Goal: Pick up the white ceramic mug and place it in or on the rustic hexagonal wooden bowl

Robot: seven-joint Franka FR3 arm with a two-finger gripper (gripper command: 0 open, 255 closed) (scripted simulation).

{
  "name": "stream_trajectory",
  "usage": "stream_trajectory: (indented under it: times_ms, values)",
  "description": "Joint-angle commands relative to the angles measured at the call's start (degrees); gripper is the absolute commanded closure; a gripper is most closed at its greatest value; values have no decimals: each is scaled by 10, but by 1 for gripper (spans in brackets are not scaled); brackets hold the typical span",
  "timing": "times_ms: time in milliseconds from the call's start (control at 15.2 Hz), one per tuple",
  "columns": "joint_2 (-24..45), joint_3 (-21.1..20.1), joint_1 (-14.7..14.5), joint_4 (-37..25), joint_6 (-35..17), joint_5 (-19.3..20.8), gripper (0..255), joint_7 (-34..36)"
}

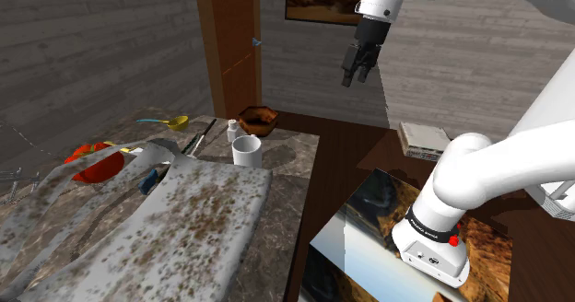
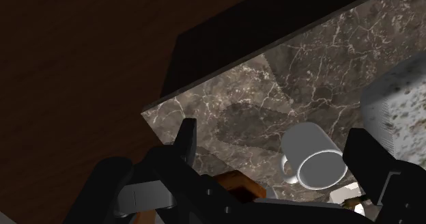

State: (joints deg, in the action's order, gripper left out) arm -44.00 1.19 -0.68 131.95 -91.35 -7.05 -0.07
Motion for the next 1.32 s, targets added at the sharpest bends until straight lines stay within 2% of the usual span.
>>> stream_trajectory:
  times_ms: [0, 660, 1254]
  values:
    - [0, 0, 0, 0, 0, 0, 0, 0]
    - [153, -95, -20, -15, -134, -20, 0, 88]
    - [332, -167, -30, -92, -226, 12, 0, 180]
